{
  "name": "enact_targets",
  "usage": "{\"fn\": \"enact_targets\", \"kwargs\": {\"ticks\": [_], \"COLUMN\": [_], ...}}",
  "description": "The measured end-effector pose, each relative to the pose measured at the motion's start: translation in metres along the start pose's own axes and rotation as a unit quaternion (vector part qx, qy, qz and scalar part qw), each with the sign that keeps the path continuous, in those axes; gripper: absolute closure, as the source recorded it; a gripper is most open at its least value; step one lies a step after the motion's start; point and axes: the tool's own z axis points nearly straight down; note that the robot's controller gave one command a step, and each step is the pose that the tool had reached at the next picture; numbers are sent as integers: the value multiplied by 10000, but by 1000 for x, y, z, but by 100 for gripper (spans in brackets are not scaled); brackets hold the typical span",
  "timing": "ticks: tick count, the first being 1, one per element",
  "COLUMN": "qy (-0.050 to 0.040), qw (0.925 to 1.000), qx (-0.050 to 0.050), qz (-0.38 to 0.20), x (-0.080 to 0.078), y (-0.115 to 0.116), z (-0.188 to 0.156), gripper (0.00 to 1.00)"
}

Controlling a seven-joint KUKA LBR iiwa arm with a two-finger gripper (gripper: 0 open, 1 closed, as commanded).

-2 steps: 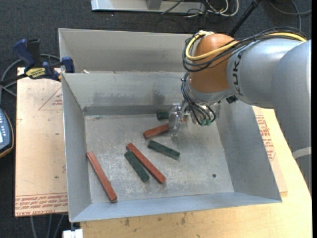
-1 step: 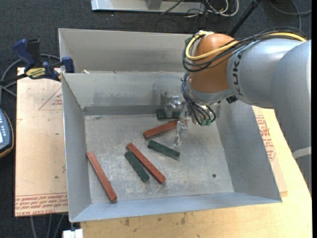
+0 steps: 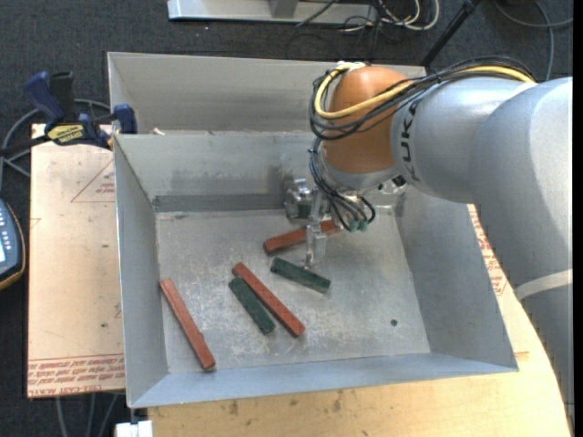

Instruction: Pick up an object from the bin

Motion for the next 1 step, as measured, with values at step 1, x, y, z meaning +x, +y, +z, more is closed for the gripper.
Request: {"fn": "enact_targets", "kwargs": {"ticks": [1], "qy": [-16], "qw": [10000], "qx": [-4], "qz": [9], "x": [-1], "y": [0], "z": [-1], "gripper": [100]}}
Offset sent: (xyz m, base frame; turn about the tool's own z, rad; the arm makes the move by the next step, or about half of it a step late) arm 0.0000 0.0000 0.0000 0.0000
